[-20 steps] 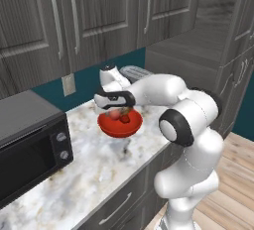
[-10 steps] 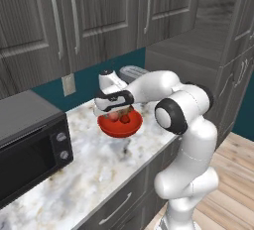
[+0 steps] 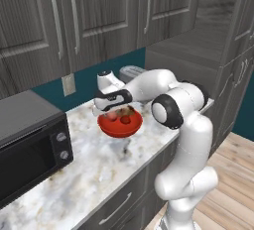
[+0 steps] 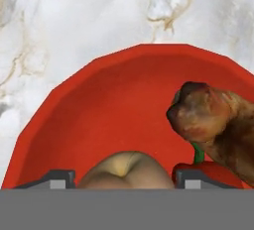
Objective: Take the bell pepper, peach, and chicken drumstick from the freezer and place them in the bowl on the counter.
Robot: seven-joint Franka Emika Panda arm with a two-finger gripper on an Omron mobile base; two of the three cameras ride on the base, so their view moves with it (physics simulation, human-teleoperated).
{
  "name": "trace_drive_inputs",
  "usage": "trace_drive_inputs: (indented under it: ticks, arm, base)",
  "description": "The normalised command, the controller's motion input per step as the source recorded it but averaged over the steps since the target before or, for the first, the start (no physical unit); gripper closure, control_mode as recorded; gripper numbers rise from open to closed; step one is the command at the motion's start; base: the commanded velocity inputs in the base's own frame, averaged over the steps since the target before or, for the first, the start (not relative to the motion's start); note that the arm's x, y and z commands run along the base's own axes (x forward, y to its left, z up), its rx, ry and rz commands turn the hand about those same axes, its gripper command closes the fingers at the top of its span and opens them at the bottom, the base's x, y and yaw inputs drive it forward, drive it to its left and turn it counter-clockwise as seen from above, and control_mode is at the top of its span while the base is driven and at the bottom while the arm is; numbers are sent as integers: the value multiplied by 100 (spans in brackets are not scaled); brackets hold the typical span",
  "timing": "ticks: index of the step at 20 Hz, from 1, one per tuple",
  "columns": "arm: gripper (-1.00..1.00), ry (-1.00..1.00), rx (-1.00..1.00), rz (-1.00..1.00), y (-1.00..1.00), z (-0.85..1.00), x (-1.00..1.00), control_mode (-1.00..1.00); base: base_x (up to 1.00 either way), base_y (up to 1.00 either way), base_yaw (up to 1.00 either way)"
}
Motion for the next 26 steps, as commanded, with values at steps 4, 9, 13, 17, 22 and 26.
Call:
trace_drive_inputs:
  ticks: [4, 9, 13, 17, 22, 26]
  arm:
    - [-100, -13, 0, 0, 0, 17, -34, -100]
    - [-100, -12, 0, 0, -1, 26, -41, -100]
    - [-100, -25, 0, -1, -26, 39, -34, -100]
    - [-100, -27, 0, -2, -39, 41, -14, -100]
    - [-100, -8, 3, -7, -52, 17, -8, -100]
    - [-100, 17, 13, -3, -54, -19, 21, -100]
  base:
    - [0, 0, 0]
    - [0, 0, 0]
    - [0, 0, 0]
    - [0, 0, 0]
    - [0, 0, 0]
    - [0, 0, 0]
